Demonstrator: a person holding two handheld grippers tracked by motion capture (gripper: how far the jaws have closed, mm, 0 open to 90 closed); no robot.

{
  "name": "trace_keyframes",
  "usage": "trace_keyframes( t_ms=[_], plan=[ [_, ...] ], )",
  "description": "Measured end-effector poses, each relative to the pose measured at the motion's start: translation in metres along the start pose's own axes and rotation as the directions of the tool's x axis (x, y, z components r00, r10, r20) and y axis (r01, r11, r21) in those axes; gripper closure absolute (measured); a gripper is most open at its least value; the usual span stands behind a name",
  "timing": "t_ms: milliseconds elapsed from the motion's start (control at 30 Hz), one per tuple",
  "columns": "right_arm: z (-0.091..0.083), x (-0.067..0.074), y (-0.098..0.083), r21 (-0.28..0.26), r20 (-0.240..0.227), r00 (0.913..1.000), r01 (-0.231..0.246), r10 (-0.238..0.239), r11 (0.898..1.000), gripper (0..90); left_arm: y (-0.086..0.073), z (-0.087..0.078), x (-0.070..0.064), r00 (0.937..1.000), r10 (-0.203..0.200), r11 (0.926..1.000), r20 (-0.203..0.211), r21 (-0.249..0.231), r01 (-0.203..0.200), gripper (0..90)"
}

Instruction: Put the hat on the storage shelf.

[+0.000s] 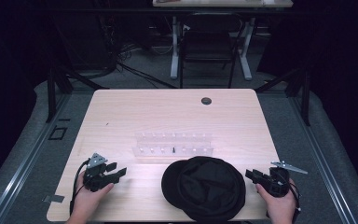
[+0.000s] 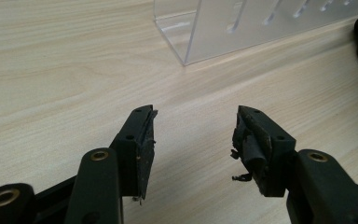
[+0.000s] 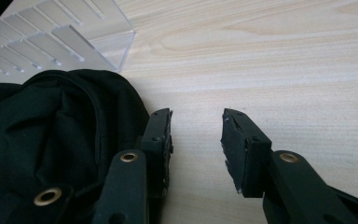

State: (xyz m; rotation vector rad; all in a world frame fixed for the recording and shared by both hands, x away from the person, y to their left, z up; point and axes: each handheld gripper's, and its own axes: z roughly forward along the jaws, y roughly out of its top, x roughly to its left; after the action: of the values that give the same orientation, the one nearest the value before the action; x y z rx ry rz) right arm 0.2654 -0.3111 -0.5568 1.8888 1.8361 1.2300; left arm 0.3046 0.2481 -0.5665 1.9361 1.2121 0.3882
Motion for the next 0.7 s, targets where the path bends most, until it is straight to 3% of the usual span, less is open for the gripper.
trace_keyframes(
  t_ms=[100, 167, 233, 300, 400, 567, 700],
  plan=[
    [-0.003, 0.002, 0.001, 0.030, 0.003, 0.9999, 0.015, -0.015, 0.999, 62.4, 0.001, 0.000, 0.000, 1.0000, -0.003, 1.0000, 0.002, -0.003, 0.003, 48.3],
    [-0.004, 0.004, 0.000, 0.031, 0.030, 0.9990, 0.031, -0.032, 0.999, 61.1, 0.003, 0.000, 0.000, 1.0000, 0.001, 1.0000, 0.004, 0.009, -0.001, 48.4],
    [-0.007, 0.006, 0.001, 0.031, 0.062, 0.9970, 0.045, -0.047, 0.998, 60.7, 0.003, 0.001, -0.001, 1.0000, 0.002, 1.0000, 0.001, -0.009, -0.002, 48.4],
    [-0.009, 0.008, 0.003, 0.023, 0.050, 0.9981, 0.036, -0.037, 0.999, 60.5, 0.003, 0.001, -0.003, 0.9999, 0.011, 0.9999, 0.003, -0.003, -0.011, 48.3],
    [-0.011, 0.013, 0.007, 0.051, 0.049, 0.9977, 0.044, -0.047, 0.998, 60.5, 0.003, 0.002, -0.005, 0.9998, 0.020, 0.9998, 0.004, 0.002, -0.020, 47.9],
    [-0.008, 0.022, 0.015, 0.143, 0.023, 0.9986, 0.043, -0.047, 0.989, 60.1, 0.004, 0.002, -0.008, 0.9993, 0.033, 0.9993, 0.019, 0.014, -0.033, 47.0],
    [-0.009, 0.030, 0.023, 0.218, 0.038, 0.9960, 0.071, -0.081, 0.973, 59.8, 0.003, 0.002, -0.008, 0.9992, 0.039, 0.9992, 0.013, 0.013, -0.039, 47.0]
  ],
)
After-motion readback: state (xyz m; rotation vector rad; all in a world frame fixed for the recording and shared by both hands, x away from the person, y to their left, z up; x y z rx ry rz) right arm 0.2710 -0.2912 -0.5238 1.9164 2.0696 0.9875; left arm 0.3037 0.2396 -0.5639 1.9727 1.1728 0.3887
